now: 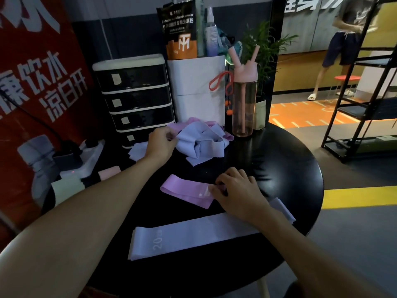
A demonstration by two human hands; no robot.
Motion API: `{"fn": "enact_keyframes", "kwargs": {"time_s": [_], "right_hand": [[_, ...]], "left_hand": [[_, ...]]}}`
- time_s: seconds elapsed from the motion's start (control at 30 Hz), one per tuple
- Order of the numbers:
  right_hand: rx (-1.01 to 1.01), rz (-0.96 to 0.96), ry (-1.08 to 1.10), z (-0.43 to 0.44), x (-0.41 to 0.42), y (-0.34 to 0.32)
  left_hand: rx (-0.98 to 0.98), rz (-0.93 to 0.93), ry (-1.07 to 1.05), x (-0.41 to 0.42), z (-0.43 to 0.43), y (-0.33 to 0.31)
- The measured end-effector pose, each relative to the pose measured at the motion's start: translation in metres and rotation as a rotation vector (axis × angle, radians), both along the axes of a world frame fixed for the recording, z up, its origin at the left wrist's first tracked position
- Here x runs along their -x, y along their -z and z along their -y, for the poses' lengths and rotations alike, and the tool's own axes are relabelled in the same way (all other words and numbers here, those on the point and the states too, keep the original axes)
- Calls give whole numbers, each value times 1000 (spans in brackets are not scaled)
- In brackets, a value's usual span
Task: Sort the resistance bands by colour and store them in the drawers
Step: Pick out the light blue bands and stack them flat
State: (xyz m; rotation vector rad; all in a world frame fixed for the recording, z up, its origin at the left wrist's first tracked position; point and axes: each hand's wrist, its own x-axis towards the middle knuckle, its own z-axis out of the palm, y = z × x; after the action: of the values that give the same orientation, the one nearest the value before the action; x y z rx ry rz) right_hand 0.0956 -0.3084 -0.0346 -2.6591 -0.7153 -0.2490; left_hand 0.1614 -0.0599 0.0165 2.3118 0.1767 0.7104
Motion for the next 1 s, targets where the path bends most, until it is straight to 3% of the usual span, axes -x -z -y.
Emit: {"fn": "enact_keyframes", "kwargs": {"time_s": [0.2, 0.73, 1.0], "right_hand": [[-7, -35, -7, 1, 1, -3], [-222, -40, 17, 5, 1, -5], [-403, 115, -8, 9, 3, -16]], "left_hand": [[-2, 157, 74, 22, 9, -25], [-113, 239, 223, 66, 14, -87], [-83, 356, 288, 93, 24, -102]]}}
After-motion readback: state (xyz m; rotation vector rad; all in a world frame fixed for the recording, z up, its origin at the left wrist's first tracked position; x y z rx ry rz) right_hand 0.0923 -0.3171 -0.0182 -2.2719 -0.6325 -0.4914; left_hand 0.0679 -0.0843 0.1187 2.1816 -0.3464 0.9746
